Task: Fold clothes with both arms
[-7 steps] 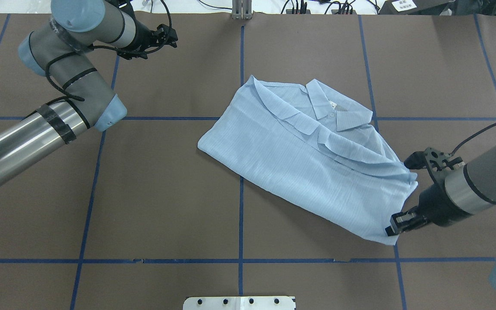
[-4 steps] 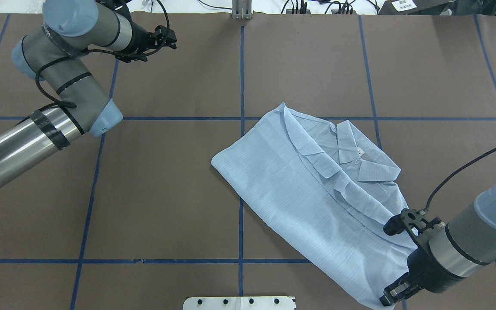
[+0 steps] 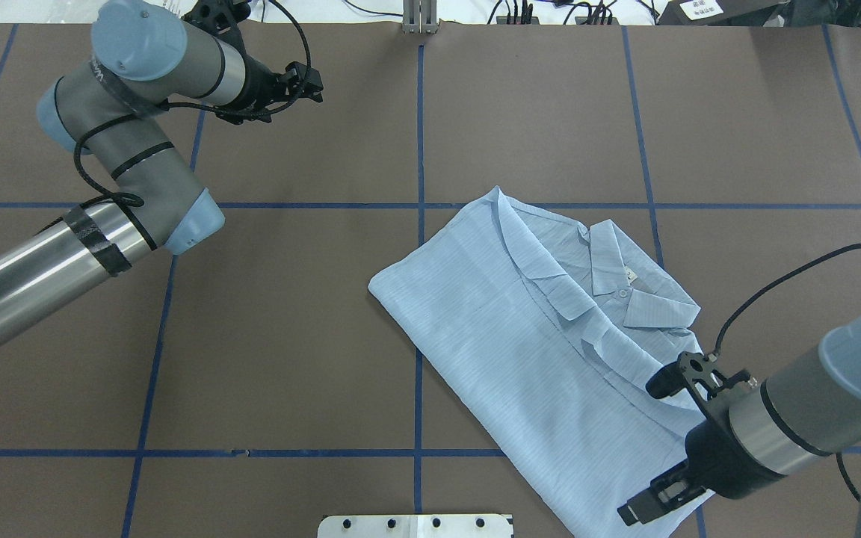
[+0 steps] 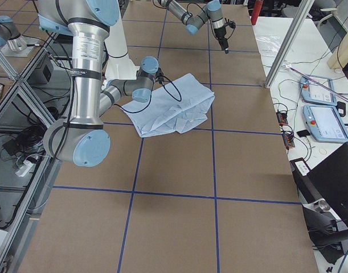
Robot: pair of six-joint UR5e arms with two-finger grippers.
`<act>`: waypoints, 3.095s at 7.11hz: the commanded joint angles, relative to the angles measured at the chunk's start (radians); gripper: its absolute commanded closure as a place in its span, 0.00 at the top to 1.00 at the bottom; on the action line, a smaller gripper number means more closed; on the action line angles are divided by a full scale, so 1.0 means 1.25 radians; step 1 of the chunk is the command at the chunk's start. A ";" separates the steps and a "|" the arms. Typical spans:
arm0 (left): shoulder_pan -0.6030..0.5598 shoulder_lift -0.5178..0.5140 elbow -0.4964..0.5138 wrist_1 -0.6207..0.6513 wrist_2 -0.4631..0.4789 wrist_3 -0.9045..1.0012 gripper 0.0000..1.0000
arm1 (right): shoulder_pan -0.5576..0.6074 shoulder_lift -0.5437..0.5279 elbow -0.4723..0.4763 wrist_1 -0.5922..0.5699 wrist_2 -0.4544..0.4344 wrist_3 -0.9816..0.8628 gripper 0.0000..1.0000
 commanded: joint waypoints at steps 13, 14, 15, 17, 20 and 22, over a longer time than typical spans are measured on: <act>0.287 -0.024 -0.109 0.252 0.141 -0.222 0.63 | 0.192 0.089 -0.083 0.066 -0.072 -0.001 1.00; 0.289 -0.024 -0.109 0.251 0.141 -0.221 0.62 | 0.193 0.089 -0.087 0.066 -0.072 -0.001 1.00; 0.290 -0.025 -0.109 0.253 0.138 -0.223 0.43 | 0.195 0.089 -0.087 0.066 -0.072 0.000 1.00; 0.290 -0.027 -0.114 0.259 0.135 -0.224 0.00 | 0.198 0.087 -0.088 0.065 -0.073 0.000 1.00; 0.261 -0.040 -0.121 0.279 0.135 -0.225 0.00 | 0.211 0.085 -0.086 0.065 -0.080 0.003 1.00; 0.199 -0.041 -0.098 0.278 0.138 -0.210 0.00 | 0.217 0.085 -0.087 0.065 -0.079 0.003 1.00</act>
